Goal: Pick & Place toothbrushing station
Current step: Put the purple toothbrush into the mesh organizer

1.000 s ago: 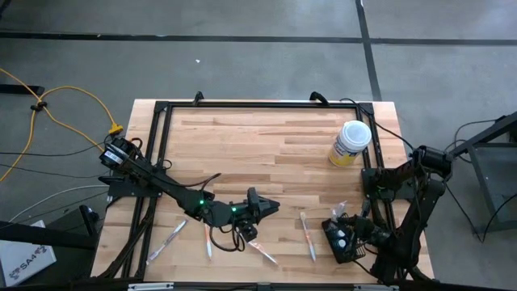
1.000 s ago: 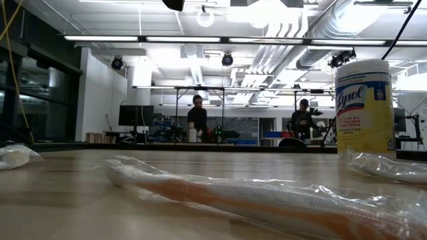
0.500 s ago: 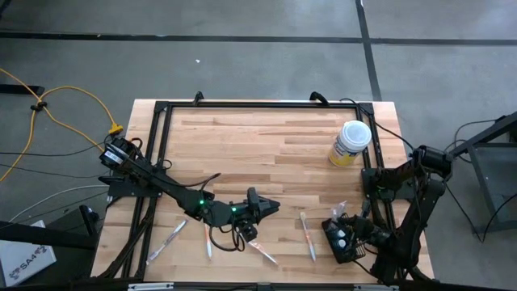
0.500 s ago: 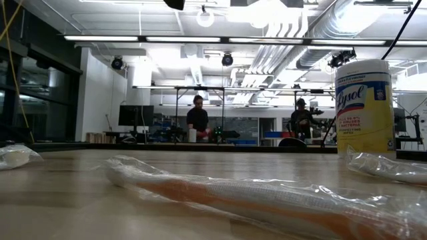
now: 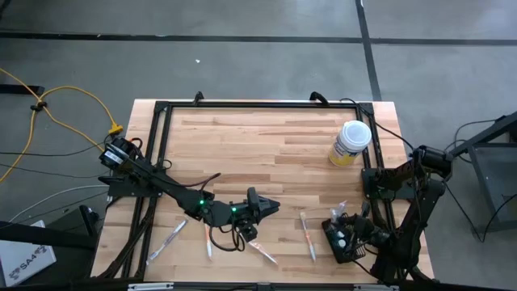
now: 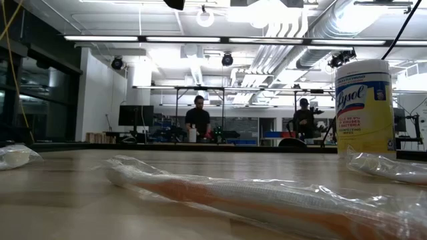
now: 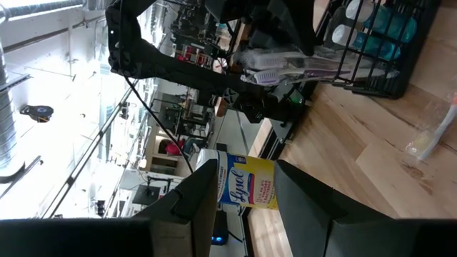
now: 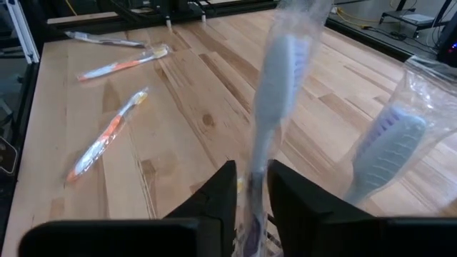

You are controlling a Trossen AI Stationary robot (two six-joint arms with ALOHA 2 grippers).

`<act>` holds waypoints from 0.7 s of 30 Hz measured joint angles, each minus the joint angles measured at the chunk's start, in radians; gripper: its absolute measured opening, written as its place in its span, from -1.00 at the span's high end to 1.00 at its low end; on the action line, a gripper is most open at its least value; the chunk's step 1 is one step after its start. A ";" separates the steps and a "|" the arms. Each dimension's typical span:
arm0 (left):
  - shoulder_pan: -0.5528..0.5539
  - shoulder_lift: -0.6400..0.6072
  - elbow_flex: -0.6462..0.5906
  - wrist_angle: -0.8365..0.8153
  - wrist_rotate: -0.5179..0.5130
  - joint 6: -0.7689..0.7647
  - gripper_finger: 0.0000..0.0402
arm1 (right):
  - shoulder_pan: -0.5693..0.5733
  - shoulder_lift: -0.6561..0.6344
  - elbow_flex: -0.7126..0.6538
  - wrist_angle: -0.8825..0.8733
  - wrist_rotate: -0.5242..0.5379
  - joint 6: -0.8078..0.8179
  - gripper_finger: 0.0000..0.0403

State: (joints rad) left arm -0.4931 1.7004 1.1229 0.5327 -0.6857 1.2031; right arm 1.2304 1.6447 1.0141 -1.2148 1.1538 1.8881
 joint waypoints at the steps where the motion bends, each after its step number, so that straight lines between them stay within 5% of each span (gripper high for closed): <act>1: 0.000 0.000 0.000 0.000 0.000 -0.003 0.35 | 0.000 0.000 0.000 0.000 0.000 0.000 0.60; 21: 0.000 0.000 0.000 0.000 0.000 -0.007 0.35 | -0.001 0.000 0.000 0.012 -0.031 0.001 0.10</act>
State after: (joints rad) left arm -0.4931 1.7004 1.1229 0.5327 -0.6857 1.1961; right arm 1.2297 1.6444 1.0140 -1.2033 1.1226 1.8886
